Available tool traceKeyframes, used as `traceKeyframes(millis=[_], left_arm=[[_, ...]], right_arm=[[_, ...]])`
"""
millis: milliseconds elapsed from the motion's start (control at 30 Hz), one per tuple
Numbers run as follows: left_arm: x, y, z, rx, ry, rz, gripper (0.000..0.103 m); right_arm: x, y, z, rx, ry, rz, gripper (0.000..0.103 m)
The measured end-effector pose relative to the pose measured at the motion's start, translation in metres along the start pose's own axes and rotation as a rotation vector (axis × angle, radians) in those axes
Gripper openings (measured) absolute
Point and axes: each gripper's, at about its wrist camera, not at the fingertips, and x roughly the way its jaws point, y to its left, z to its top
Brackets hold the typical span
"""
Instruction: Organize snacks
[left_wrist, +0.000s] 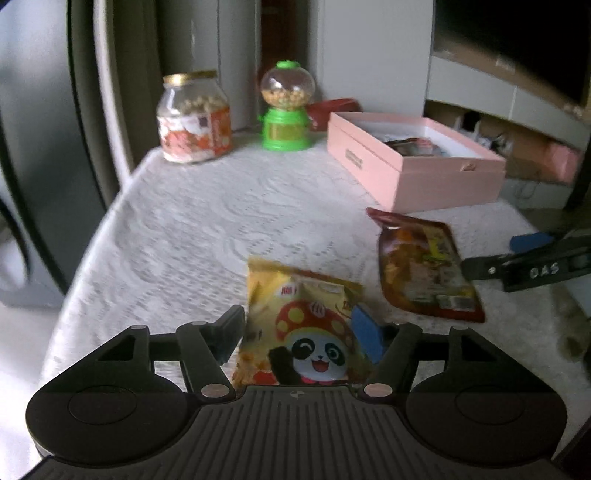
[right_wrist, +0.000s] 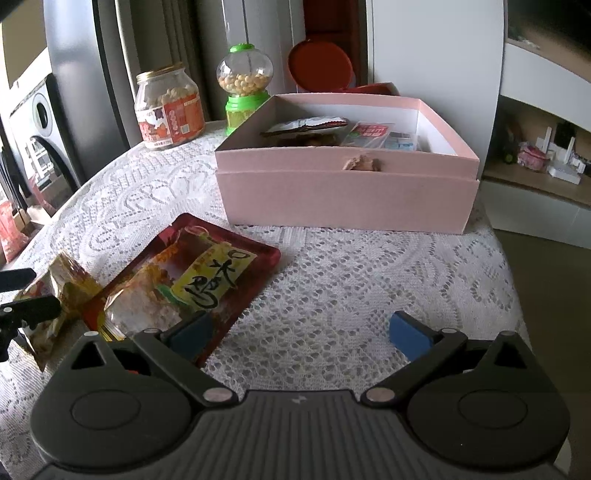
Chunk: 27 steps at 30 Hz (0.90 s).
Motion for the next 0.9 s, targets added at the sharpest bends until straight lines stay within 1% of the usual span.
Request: traceKeyframes(millis=[33,67,100,167,233,300,433,467,533,600,667,733,800,900], left_arm=[[0.005,0.002,0.0,-0.018,0.014,-0.012,0.076],[0.01,0.005,-0.001,-0.037,0.03,-0.021,0.077],[0.013,0.005,-0.002,-0.037,0.023,-0.016,0.077],[0.012,0.003,-0.003,-0.036,0.011,-0.009,0.075],[0.008,0.004,-0.005,-0.052,-0.01,-0.026,0.073],[0.005,0.009,-0.008,-0.078,-0.028,-0.01,0.071],[0.0,0.021,-0.013,-0.131,-0.051,0.061,0.071],[0.001,0.023,-0.013,-0.145,-0.055,0.059,0.071],[0.001,0.022,-0.015,-0.141,-0.066,0.061,0.071],[0.002,0.021,-0.015,-0.135,-0.07,0.066,0.071],[0.002,0.021,-0.016,-0.136,-0.072,0.065,0.071],[0.002,0.022,-0.016,-0.138,-0.075,0.064,0.071],[0.001,0.021,-0.017,-0.138,-0.077,0.064,0.071],[0.001,0.021,-0.018,-0.141,-0.079,0.062,0.071]], right_arm=[[0.0,0.0,0.0,-0.004,0.004,0.0,0.103],[0.0,0.0,0.0,-0.009,0.01,0.0,0.103],[0.0,0.001,0.001,-0.016,0.019,-0.003,0.103],[-0.001,0.002,0.0,-0.022,0.038,-0.009,0.103],[-0.002,0.005,0.003,-0.028,0.073,-0.01,0.103],[-0.003,0.009,0.008,-0.015,0.103,-0.006,0.103],[0.004,0.027,0.024,0.084,0.153,0.099,0.103],[0.01,0.033,0.029,0.119,0.169,0.096,0.103],[0.02,0.047,0.038,0.16,0.172,0.026,0.103],[0.03,0.061,0.046,0.174,0.18,-0.031,0.103],[0.04,0.075,0.05,0.148,0.171,-0.064,0.103],[0.048,0.087,0.051,0.092,0.148,-0.114,0.103],[0.051,0.091,0.049,0.056,0.114,-0.111,0.103],[0.049,0.087,0.046,0.018,0.092,-0.075,0.103]])
